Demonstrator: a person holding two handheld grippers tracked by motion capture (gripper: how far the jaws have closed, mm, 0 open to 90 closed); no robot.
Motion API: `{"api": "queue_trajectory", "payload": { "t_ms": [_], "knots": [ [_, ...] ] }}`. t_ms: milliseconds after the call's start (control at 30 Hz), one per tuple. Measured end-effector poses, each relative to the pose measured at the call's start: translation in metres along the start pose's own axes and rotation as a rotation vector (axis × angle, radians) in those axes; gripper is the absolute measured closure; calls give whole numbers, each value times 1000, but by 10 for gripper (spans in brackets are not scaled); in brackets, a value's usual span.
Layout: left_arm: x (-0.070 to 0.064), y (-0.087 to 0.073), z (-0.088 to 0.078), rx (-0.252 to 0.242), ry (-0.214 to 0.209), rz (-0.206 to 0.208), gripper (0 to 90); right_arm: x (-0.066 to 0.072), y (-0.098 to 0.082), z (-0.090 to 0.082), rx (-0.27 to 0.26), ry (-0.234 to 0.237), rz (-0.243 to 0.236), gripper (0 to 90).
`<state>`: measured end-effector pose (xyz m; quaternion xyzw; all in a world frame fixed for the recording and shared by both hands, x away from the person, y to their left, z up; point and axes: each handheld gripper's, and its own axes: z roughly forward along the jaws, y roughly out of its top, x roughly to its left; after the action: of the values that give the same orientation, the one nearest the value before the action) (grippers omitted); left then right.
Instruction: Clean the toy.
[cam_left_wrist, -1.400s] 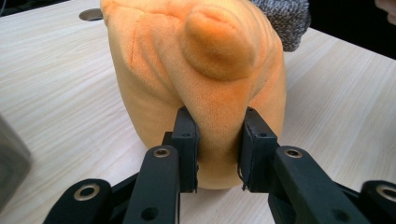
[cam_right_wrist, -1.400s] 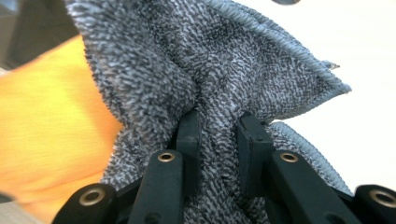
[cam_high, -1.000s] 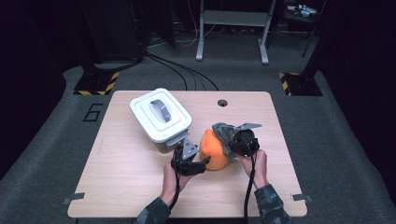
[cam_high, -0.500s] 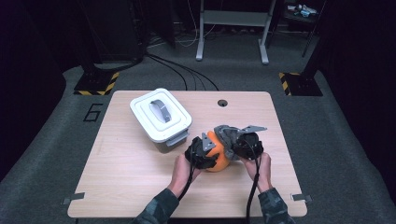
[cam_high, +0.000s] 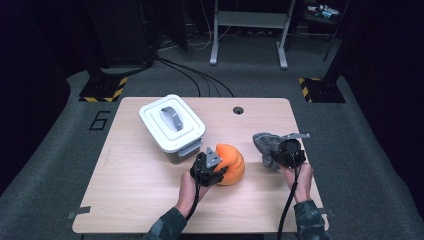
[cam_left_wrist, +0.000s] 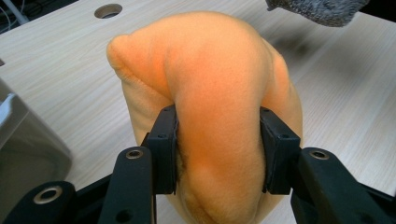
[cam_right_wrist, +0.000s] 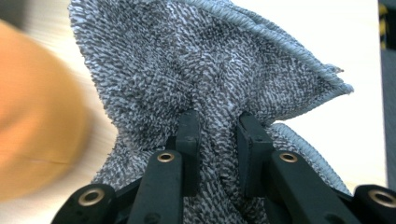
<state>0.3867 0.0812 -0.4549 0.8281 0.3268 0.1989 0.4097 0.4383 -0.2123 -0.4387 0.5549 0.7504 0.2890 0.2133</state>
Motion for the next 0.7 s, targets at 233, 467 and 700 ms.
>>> {"api": "queue_trajectory", "payload": {
  "t_ms": [233, 467, 700],
  "knots": [
    [1, -13, -7, -27, 8, -30, 569, -17, -4, 22, 73, -78, 15, 722],
    [0, -20, -10, -62, 10, -42, 613, -21, -11, 45, 114, -117, 30, 705],
    [0, -21, -11, -94, 1, -43, 632, -23, -18, 59, 127, -123, 37, 571]
  ]
}}
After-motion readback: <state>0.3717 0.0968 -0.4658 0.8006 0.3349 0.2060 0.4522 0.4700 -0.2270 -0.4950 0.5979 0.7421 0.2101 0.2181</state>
